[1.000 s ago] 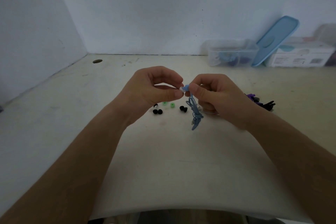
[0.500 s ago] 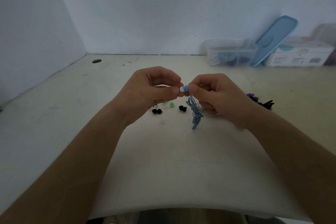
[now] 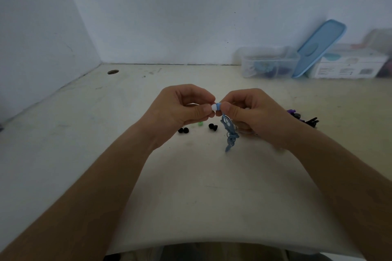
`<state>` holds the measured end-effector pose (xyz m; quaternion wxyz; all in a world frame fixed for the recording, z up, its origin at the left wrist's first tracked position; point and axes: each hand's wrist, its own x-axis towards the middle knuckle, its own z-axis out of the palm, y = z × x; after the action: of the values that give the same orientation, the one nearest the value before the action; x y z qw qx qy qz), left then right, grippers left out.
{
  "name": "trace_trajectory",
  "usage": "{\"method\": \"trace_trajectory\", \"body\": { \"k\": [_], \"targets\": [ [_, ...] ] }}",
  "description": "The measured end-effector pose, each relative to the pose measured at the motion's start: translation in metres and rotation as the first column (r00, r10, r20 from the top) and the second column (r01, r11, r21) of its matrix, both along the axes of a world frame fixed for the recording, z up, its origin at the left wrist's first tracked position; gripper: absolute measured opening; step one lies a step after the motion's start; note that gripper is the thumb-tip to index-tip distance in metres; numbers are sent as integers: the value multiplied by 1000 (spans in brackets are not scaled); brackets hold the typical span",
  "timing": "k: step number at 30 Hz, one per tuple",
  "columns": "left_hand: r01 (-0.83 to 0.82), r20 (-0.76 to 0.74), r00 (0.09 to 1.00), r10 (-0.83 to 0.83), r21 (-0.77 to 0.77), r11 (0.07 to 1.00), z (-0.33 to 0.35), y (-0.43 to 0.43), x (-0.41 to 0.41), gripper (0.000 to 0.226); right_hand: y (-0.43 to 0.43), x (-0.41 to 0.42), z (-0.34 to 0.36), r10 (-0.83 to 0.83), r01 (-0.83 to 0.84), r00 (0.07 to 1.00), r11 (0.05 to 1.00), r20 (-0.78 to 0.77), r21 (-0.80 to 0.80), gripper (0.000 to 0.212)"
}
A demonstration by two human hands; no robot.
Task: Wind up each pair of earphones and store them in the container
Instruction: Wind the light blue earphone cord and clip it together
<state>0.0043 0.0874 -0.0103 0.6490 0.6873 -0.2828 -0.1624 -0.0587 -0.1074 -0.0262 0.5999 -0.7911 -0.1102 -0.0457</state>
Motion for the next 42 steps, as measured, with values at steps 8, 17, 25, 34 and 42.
{"method": "trace_trajectory", "body": {
  "k": [8, 17, 25, 34, 42],
  "targets": [
    [-22, 5, 1000, 22, 18, 1000, -2, -1, 0, 15, -1, 0, 0, -70, 80, 994, 989, 81, -126, 19],
    [-16, -30, 999, 16, -5, 1000, -2, -3, -1, 24, 1, -1, 2, -110, 131, 986, 978, 127, -164, 17],
    [-19, -17, 1000, 19, -4, 1000, -3, -2, -1, 24, 0, 0, 3, -122, 165, 975, 957, 185, -238, 16],
    [-20, -51, 998, 19, -17, 1000, -6, -4, -1, 19, 1, -2, 5, -134, 172, 974, 962, 180, -212, 18],
    [-12, -53, 999, 9, -43, 999, -4, -4, 0, 19, -2, -4, 5, -64, 66, 997, 995, 40, -68, 22]
  ]
}}
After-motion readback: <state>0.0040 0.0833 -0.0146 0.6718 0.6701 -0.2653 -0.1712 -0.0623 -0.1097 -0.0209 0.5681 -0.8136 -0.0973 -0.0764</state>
